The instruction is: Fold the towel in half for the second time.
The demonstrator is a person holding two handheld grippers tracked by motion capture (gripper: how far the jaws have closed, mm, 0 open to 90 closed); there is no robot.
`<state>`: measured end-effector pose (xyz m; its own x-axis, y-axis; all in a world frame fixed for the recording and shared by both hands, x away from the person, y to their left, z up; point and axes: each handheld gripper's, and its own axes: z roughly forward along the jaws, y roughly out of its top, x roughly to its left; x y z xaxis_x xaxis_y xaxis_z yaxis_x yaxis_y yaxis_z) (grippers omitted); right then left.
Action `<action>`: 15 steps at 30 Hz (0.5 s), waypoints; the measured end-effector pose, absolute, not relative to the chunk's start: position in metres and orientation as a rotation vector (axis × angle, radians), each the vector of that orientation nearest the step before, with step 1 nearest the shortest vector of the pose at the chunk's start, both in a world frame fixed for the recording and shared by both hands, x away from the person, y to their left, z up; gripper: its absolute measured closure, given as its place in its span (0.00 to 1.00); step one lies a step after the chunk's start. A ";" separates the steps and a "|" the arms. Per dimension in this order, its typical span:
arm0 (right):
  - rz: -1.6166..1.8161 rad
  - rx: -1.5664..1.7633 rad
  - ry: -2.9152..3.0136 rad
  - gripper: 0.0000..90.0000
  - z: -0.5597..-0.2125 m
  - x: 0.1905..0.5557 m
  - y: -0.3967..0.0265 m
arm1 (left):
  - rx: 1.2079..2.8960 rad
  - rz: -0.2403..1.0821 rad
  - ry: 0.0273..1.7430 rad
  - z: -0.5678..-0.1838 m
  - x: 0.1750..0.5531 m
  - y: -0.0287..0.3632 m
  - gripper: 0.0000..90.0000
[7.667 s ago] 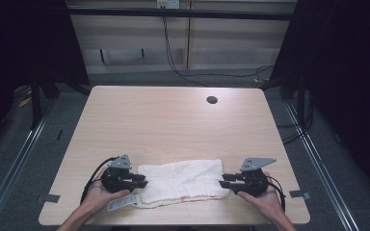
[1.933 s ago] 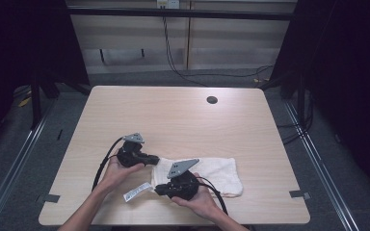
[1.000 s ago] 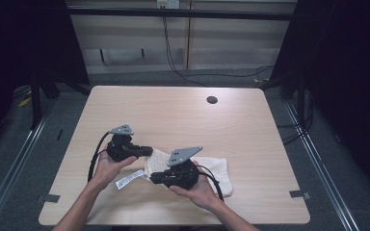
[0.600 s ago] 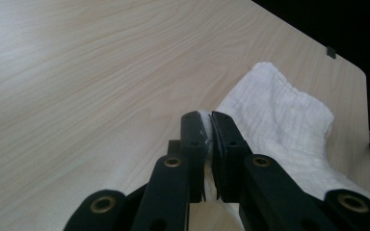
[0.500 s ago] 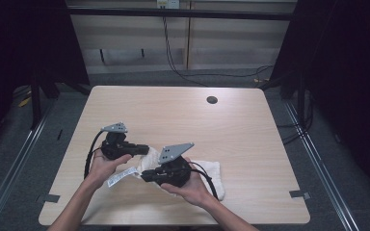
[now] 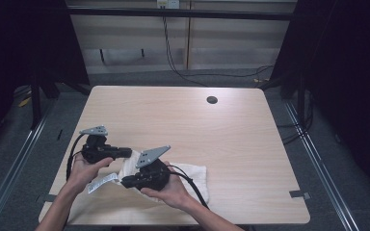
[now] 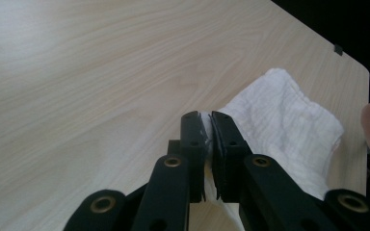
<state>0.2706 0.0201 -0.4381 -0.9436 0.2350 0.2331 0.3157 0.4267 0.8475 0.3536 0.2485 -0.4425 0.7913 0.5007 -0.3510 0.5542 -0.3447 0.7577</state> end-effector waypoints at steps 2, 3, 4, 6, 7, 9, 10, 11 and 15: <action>-1.571 -0.499 -2.576 0.94 -0.437 0.271 0.022 | 1.998 -0.068 0.793 -0.440 0.354 0.252 0.94; -1.591 -0.503 -2.561 0.94 -0.435 0.272 0.024 | 2.001 -0.064 0.793 -0.439 0.354 0.253 0.94; -1.598 -0.507 -2.552 0.94 -0.433 0.273 0.025 | 1.997 -0.061 0.789 -0.438 0.355 0.254 0.94; -1.622 -0.504 -2.541 0.94 -0.429 0.274 0.028 | 1.985 -0.064 0.786 -0.436 0.355 0.254 0.94; -1.622 -0.504 -2.541 0.94 -0.429 0.274 0.028 | 1.997 -0.067 0.791 -0.436 0.357 0.252 0.94; -1.617 -0.512 -2.554 0.94 -0.430 0.274 0.027 | 2.013 -0.066 0.794 -0.439 0.358 0.247 0.94; -1.604 -0.516 -2.572 0.94 -0.433 0.274 0.026 | 2.023 -0.077 0.790 -0.442 0.360 0.242 0.94; -1.604 -0.516 -2.572 0.94 -0.433 0.274 0.026 | 2.023 -0.077 0.790 -0.442 0.360 0.242 0.94; -1.594 -0.538 -2.587 0.94 -0.433 0.273 0.020 | 2.014 -0.111 0.769 -0.442 0.364 0.230 0.94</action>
<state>0.2731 0.0196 -0.4333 -0.9376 0.2635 0.2269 0.3211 0.4058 0.8557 0.3643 0.2299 -0.4422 0.7987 0.4736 -0.3712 0.5595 -0.3573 0.7479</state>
